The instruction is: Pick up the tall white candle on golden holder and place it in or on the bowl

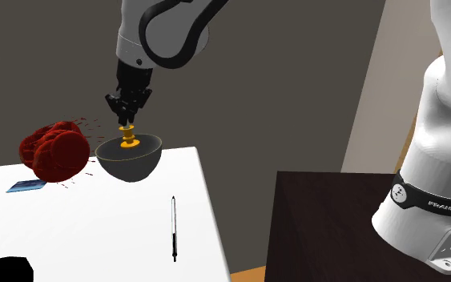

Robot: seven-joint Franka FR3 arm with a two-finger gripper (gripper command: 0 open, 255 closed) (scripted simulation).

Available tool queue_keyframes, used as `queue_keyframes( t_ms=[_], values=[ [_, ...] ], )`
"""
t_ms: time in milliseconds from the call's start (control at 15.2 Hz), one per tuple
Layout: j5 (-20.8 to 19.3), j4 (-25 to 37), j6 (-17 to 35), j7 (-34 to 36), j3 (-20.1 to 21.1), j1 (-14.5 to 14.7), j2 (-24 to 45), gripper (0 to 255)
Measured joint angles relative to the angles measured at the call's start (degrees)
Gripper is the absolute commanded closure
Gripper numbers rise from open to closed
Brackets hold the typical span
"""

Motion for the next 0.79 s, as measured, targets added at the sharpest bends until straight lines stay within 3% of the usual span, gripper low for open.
queue_keyframes(
  t_ms=[396, 792],
  values=[
    [0.00, 0.00, 0.00, 0.00, 0.00, 0.00, 0.00, 0],
    [2.90, -2.77, -3.71, -2.00, 1.60, -1.24, -6.71, 0]
  ],
)
